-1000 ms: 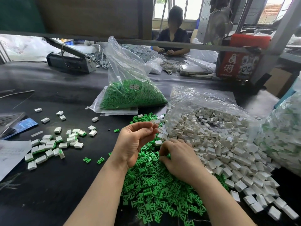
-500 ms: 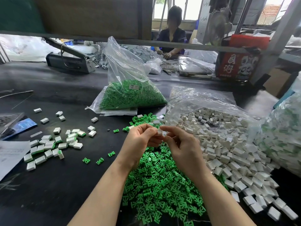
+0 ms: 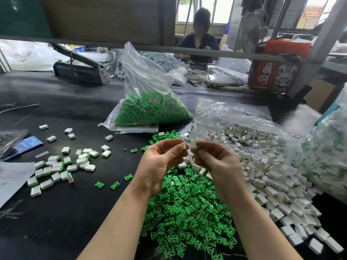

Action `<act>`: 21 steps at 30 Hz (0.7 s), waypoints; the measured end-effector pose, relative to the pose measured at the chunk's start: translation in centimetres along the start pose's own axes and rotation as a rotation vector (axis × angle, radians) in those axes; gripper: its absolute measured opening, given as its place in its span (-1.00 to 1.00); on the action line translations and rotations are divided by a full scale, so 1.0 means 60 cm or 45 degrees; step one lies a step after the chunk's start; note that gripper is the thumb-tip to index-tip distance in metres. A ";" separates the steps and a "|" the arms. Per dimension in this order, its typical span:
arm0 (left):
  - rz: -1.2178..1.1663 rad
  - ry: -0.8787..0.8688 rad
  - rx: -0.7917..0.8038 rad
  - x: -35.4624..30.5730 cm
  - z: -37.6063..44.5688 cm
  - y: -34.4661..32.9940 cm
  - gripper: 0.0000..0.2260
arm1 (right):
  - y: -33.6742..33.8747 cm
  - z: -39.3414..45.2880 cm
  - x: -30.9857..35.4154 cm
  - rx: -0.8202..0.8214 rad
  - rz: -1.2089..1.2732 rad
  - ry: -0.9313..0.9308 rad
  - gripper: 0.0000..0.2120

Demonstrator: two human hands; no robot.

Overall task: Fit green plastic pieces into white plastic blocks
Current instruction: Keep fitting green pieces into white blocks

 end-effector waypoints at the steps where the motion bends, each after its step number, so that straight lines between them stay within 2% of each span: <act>1: -0.014 0.002 0.003 0.001 -0.001 -0.002 -0.82 | 0.001 0.001 -0.002 -0.008 0.080 -0.041 -0.82; 11: -0.014 0.062 -0.007 0.019 -0.011 -0.021 -0.79 | 0.012 0.012 -0.019 -0.072 0.409 -0.222 -0.86; 17: 0.058 0.055 -0.035 0.025 -0.014 -0.023 -0.65 | 0.013 0.011 -0.022 -0.086 0.395 -0.225 -0.87; 21: 0.095 0.016 -0.041 0.022 -0.015 -0.024 -0.72 | 0.014 0.010 -0.021 -0.104 0.315 -0.178 -0.87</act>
Point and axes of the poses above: each hand's wrist, its own z-axis towards the middle knuckle, its own y-axis out of the back of the hand, x = y × z, the point moved 8 cm from there along z, towards the middle knuckle, and after that the axes turned 10 degrees about -x, right-handed, at the moved point
